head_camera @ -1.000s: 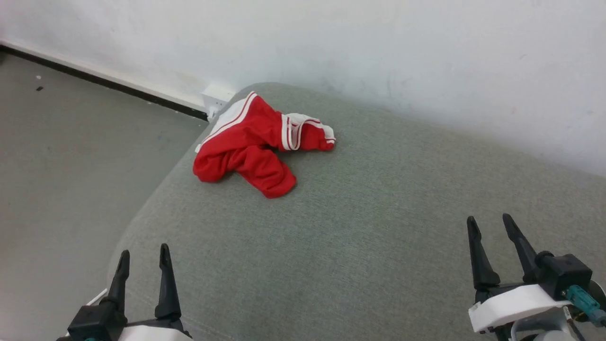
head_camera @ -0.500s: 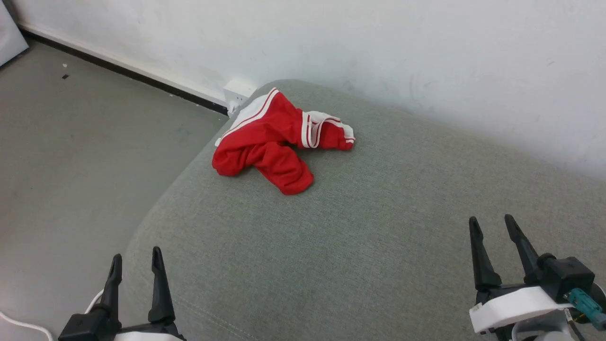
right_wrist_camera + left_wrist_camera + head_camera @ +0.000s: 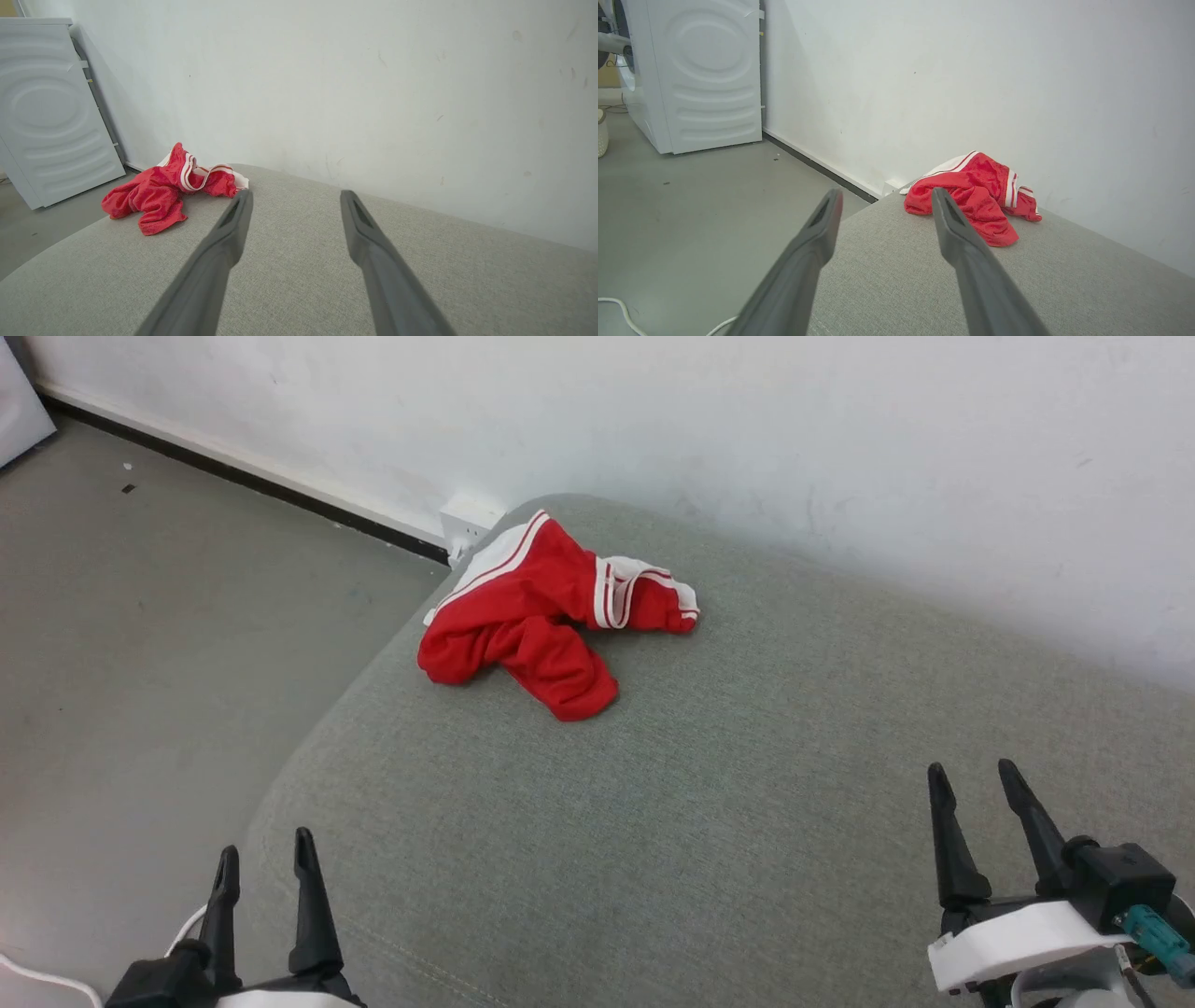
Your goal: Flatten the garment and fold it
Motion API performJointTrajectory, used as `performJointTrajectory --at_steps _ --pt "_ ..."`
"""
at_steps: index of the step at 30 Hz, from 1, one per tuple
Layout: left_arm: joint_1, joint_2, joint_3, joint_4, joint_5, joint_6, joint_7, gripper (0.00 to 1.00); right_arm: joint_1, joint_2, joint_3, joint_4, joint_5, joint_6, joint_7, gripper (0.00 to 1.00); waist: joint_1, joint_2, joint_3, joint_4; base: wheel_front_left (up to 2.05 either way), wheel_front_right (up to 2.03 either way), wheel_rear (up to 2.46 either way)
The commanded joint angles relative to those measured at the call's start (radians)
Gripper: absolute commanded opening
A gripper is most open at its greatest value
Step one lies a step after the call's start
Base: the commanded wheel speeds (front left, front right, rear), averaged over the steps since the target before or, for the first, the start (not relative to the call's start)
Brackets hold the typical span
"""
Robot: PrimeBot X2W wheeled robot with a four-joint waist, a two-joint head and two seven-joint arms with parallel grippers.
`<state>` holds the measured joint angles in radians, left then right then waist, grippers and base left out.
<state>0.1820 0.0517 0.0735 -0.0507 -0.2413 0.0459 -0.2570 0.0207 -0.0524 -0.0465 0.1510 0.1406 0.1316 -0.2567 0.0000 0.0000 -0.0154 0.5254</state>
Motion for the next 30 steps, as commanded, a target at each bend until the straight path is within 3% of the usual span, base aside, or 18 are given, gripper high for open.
performJointTrajectory --at_steps 1,7,16,25,30 --pt "0.003 -0.001 -0.003 0.004 -0.026 0.008 -0.005 1.00 -0.004 0.002 -0.002 0.001 0.001 -0.001 -0.005 1.00 0.0000 0.0000 0.001 0.000 0.00 0.00 0.00" --pt "-0.075 0.014 -0.021 -0.027 -0.098 -0.006 0.045 1.00 -0.001 0.002 -0.008 -0.004 -0.003 -0.001 -0.005 1.00 0.0000 0.0000 0.013 0.005 0.00 0.00 0.00" --pt "-0.375 0.119 -0.030 -0.140 -0.120 -0.023 0.279 1.00 -0.025 0.002 -0.015 -0.033 -0.041 -0.001 -0.005 1.00 0.0000 0.0000 0.084 -0.005 0.00 0.00 0.00" --pt "-0.756 0.200 -0.046 0.086 -0.204 -0.092 0.459 1.00 -0.083 0.002 -0.009 -0.113 -0.107 -0.001 0.020 1.00 0.0000 0.0000 0.204 -0.046 0.00 0.00 0.00" --pt "-0.921 0.278 -0.086 0.245 -0.199 -0.133 0.555 1.00 -0.108 0.002 -0.004 -0.201 -0.145 -0.001 0.069 1.00 0.0000 0.0000 0.277 -0.078 0.00 0.00 0.00"
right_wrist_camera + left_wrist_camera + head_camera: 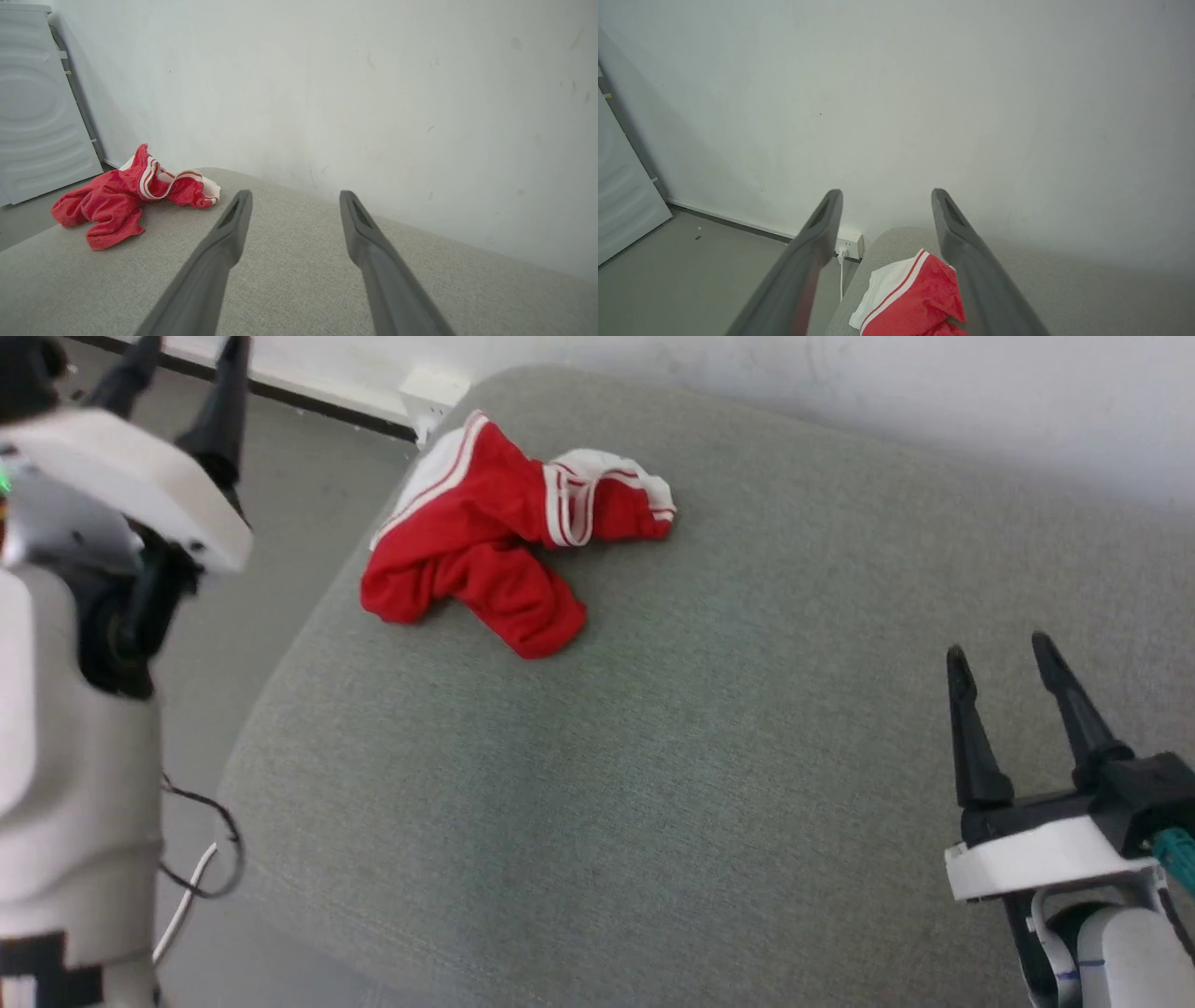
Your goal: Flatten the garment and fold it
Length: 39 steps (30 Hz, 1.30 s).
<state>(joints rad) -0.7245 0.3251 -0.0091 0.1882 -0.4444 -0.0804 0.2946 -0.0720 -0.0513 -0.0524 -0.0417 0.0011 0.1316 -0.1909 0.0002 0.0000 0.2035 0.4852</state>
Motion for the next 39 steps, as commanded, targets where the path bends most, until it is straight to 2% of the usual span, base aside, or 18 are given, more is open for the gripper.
performJointTrajectory --at_steps 1,8,14,19,24,27,33,34,35,39 --pt "-0.043 0.015 -0.008 0.037 0.001 -0.012 0.015 1.00 -0.020 0.001 0.004 -0.026 -0.013 -0.001 0.014 1.00 -0.0002 0.0000 0.071 -0.044 0.00 0.00 0.00" --pt "-0.184 0.042 -0.031 0.214 -0.058 -0.036 0.080 1.00 -0.056 0.001 0.027 -0.139 -0.055 -0.001 0.079 1.00 -0.0002 0.0000 0.157 -0.091 0.00 0.00 0.00" --pt "-0.224 0.078 -0.131 0.283 -0.114 -0.049 0.167 1.00 -0.082 0.001 0.047 -0.229 -0.087 -0.001 0.121 1.00 -0.0002 0.0000 0.239 -0.123 0.00 0.00 0.00" --pt "-0.237 0.134 -0.248 0.309 -0.203 -0.050 0.264 1.00 -0.096 0.001 0.056 -0.281 -0.104 -0.001 0.151 1.00 -0.0002 0.0000 0.305 -0.155 0.00 0.00 0.00" --pt "-0.244 0.167 -0.279 0.372 -0.288 -0.050 0.330 1.00 -0.101 0.001 0.048 -0.318 -0.118 -0.001 0.167 1.00 -0.0002 0.0000 0.369 -0.182 0.00 0.00 0.00" --pt "-0.252 0.183 -0.295 0.411 -0.298 -0.050 0.347 1.00 -0.104 0.001 0.049 -0.340 -0.125 -0.001 0.173 1.00 -0.0002 0.0000 0.406 -0.192 0.00 0.00 0.00" --pt "-0.270 0.171 -0.334 0.459 -0.329 -0.050 0.335 1.00 -0.107 0.000 0.045 -0.365 -0.139 -0.001 0.184 1.00 -0.0002 0.0000 0.453 -0.190 0.00 0.00 0.00" --pt "-0.272 0.169 -0.344 0.465 -0.336 -0.050 0.335 0.40 -0.107 -0.002 0.043 -0.367 -0.140 -0.001 0.185 1.00 -0.0002 0.0000 0.455 -0.188 0.00 0.00 0.00" --pt "-0.274 0.168 -0.353 0.469 -0.344 -0.050 0.331 0.00 -0.107 -0.002 0.042 -0.369 -0.141 -0.001 0.186 1.00 -0.0002 0.0000 0.457 -0.187 0.00 0.00 0.00" --pt "-0.281 0.173 -0.381 0.487 -0.377 -0.050 0.312 0.00 -0.109 -0.004 0.040 -0.367 -0.142 -0.001 0.191 1.00 -0.0002 0.0000 0.449 -0.180 0.00 0.00 0.00"
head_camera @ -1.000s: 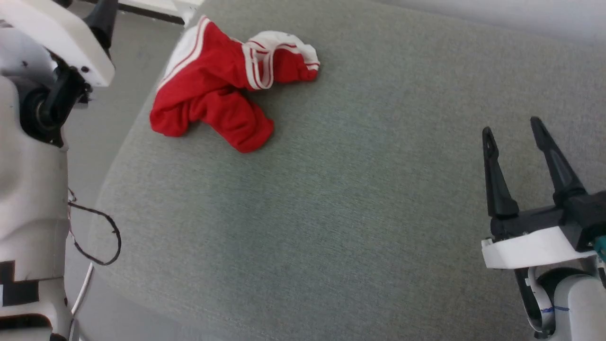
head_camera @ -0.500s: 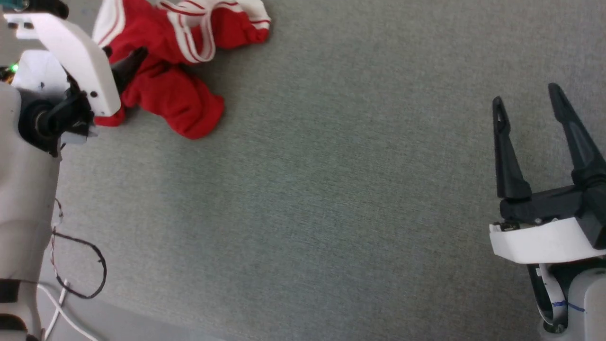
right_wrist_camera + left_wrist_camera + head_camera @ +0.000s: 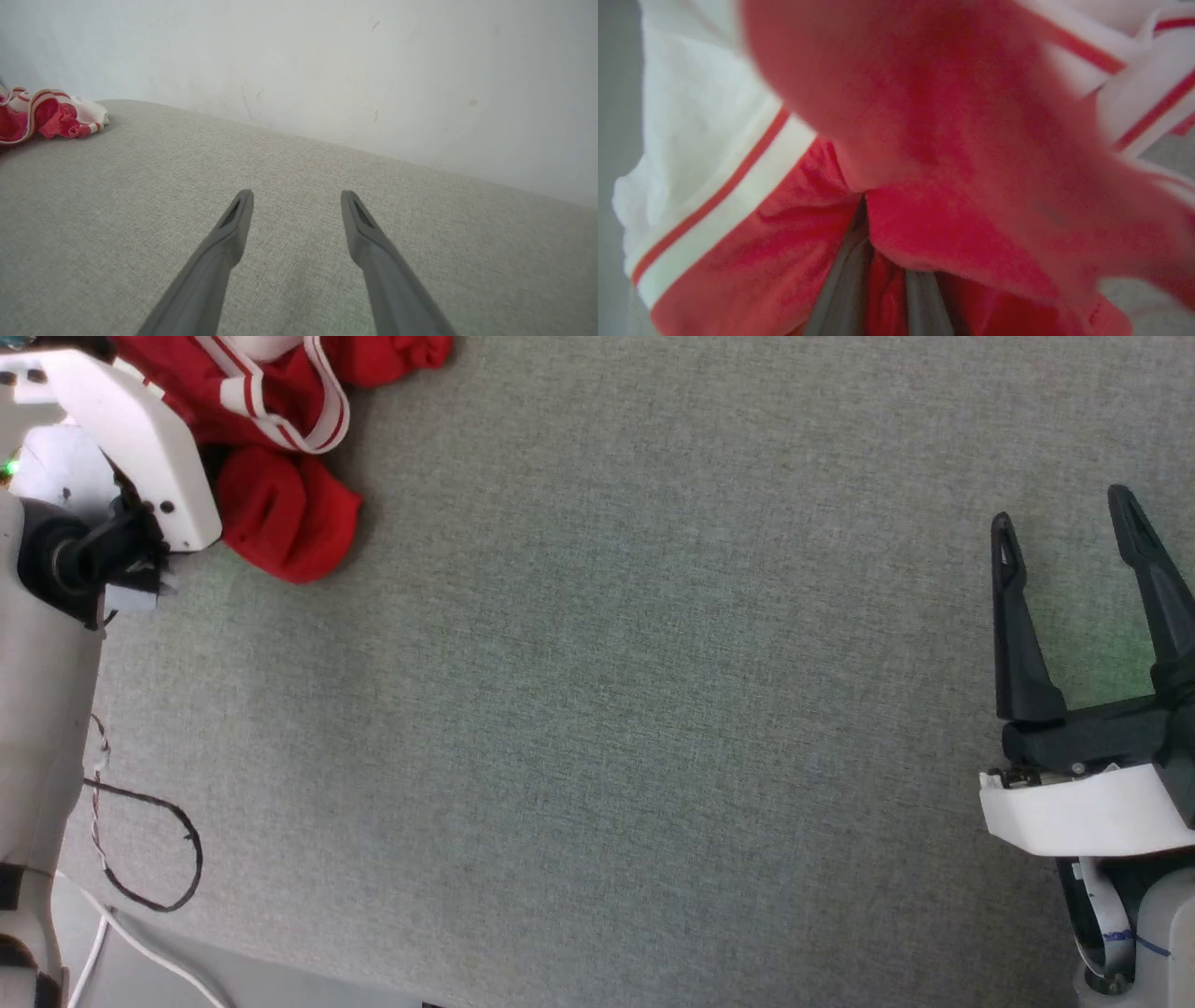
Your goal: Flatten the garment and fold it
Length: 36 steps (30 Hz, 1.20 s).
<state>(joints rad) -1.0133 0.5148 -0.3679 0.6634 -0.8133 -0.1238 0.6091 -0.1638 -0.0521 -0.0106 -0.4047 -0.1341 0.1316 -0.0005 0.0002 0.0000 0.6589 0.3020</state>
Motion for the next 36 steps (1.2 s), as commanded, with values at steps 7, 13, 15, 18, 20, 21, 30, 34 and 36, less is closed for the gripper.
performJointTrajectory --at_steps 7,13,15,18,20,21,30,34,36 --pt "-0.004 0.027 -0.059 0.029 -0.033 -0.007 -0.063 0.00 -0.020 -0.002 0.008 0.028 0.009 -0.001 -0.018 1.00 -0.0002 0.0000 -0.070 0.006 0.00 0.00 0.00" --pt "-0.039 0.057 -0.052 0.053 -0.031 -0.007 -0.119 0.00 -0.017 0.000 0.011 0.074 0.032 -0.001 -0.051 1.00 -0.0002 0.0000 -0.145 0.002 0.00 0.00 0.00" --pt "-0.051 0.060 -0.051 0.048 -0.028 -0.007 -0.133 0.00 -0.011 0.001 0.010 0.094 0.043 -0.001 -0.066 1.00 -0.0002 0.0000 -0.177 -0.001 0.00 0.00 0.00" --pt "-0.064 0.063 -0.043 0.031 -0.025 -0.007 -0.167 0.00 0.004 0.001 0.003 0.126 0.070 -0.001 -0.093 1.00 -0.0002 0.0000 -0.236 -0.008 0.00 0.00 0.00" --pt "-0.069 0.064 -0.040 0.023 -0.023 -0.006 -0.179 0.00 0.010 0.001 0.001 0.135 0.081 -0.001 -0.101 1.00 -0.0002 0.0000 -0.254 -0.011 0.00 0.00 0.00" --pt "-0.072 0.064 -0.039 0.015 -0.023 -0.006 -0.188 0.00 0.016 0.001 -0.001 0.145 0.091 -0.001 -0.108 1.00 -0.0002 0.0000 -0.274 -0.015 0.00 0.00 0.00" --pt "-0.092 0.057 -0.041 -0.077 -0.055 -0.005 -0.144 0.00 0.080 0.002 -0.031 0.222 0.173 -0.001 -0.171 1.00 -0.0002 0.0000 -0.461 -0.060 0.00 0.00 0.00" --pt "-0.096 0.044 -0.057 -0.135 -0.064 0.002 -0.096 0.00 0.111 0.002 -0.048 0.249 0.201 -0.001 -0.188 1.00 -0.0002 0.0000 -0.522 -0.080 0.00 0.00 0.00" --pt "-0.096 0.035 -0.067 -0.164 -0.069 0.007 -0.074 0.00 0.123 0.002 -0.055 0.261 0.215 -0.001 -0.197 1.00 -0.0002 0.0000 -0.548 -0.092 0.00 0.00 0.00"
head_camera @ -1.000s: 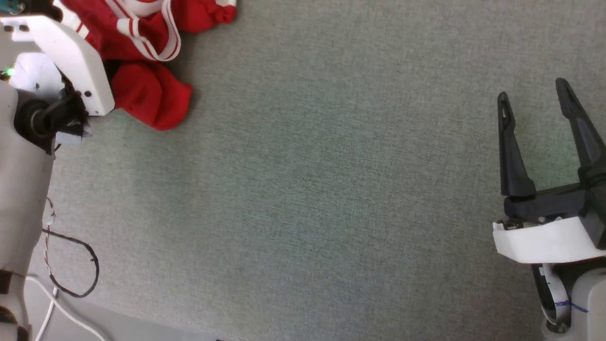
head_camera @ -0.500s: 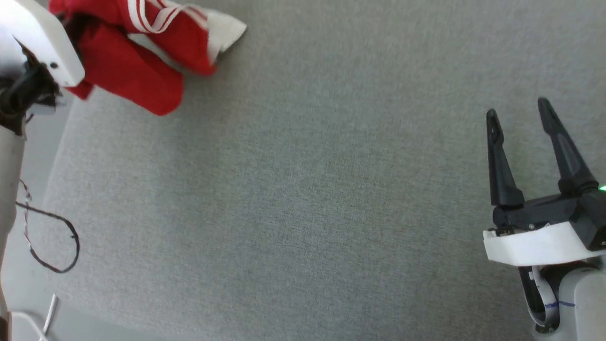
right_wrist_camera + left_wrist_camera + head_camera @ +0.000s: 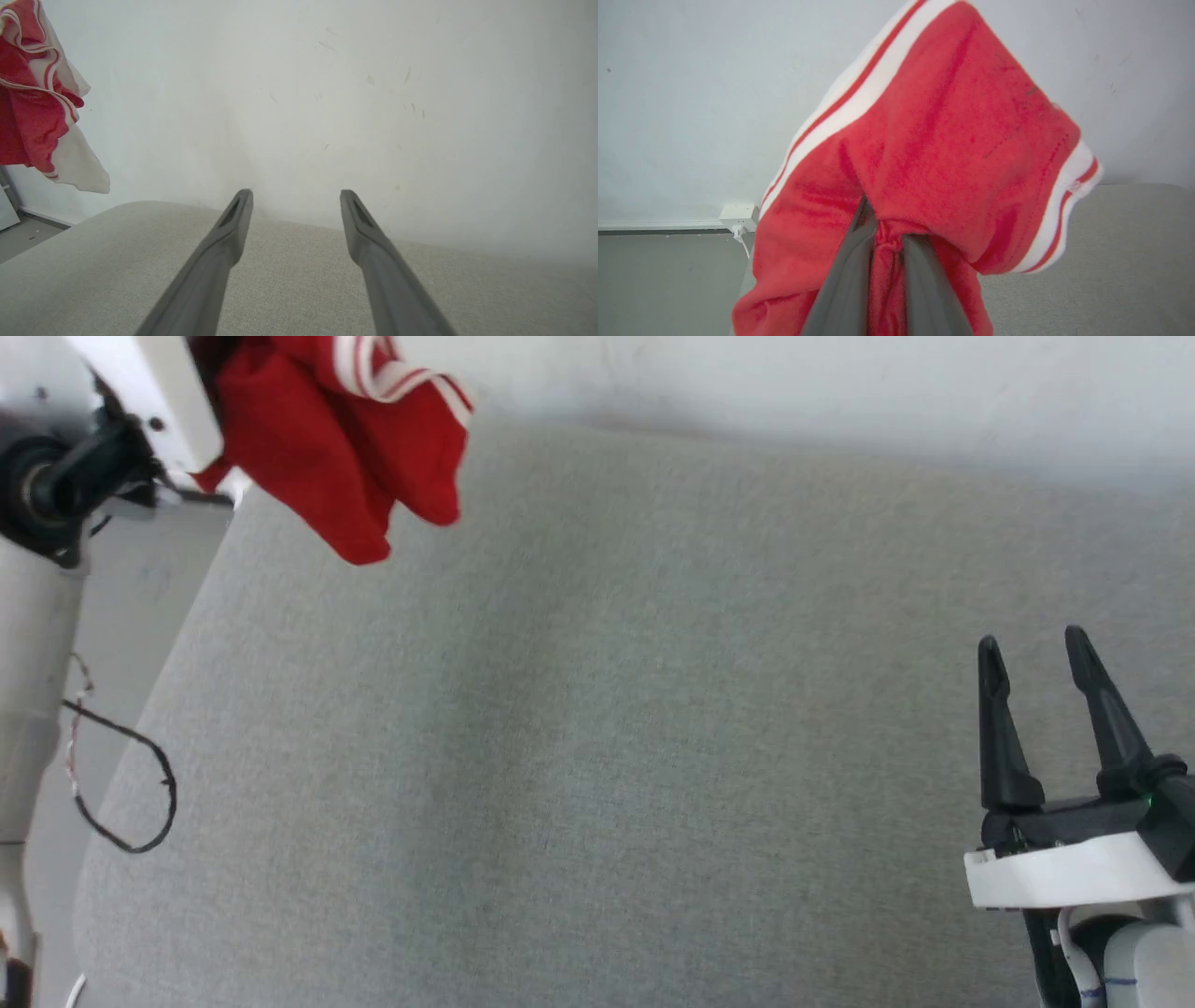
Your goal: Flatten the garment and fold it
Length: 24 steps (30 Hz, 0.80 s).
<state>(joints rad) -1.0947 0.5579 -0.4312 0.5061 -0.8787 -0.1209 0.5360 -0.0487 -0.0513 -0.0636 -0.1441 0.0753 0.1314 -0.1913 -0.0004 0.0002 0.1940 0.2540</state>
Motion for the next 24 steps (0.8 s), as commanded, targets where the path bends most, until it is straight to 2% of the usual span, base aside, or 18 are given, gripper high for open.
performJointTrajectory --at_steps 1,11,19,24 --pt "-0.015 -0.013 -0.008 -0.021 -0.006 0.008 0.009 0.00 0.013 0.001 -0.003 0.006 0.013 -0.001 -0.011 1.00 0.0004 -0.0002 -0.094 -0.051 0.00 0.00 0.00" --pt "0.023 -0.099 -0.069 -0.197 -0.048 0.015 0.080 0.00 0.040 0.001 -0.003 0.033 0.047 -0.001 -0.036 1.00 0.0004 -0.0002 -0.148 -0.149 0.00 0.00 0.00" --pt "0.096 -0.162 -0.159 -0.325 -0.062 0.006 0.109 0.00 0.031 0.001 -0.021 0.012 0.040 -0.001 -0.035 1.00 0.0004 -0.0002 -0.114 -0.238 0.00 0.00 0.00" --pt "0.145 -0.184 -0.210 -0.340 -0.034 0.003 0.080 0.00 0.019 0.001 -0.016 0.005 0.044 -0.001 -0.037 1.00 0.0004 -0.0002 -0.080 -0.279 0.00 0.00 0.00"
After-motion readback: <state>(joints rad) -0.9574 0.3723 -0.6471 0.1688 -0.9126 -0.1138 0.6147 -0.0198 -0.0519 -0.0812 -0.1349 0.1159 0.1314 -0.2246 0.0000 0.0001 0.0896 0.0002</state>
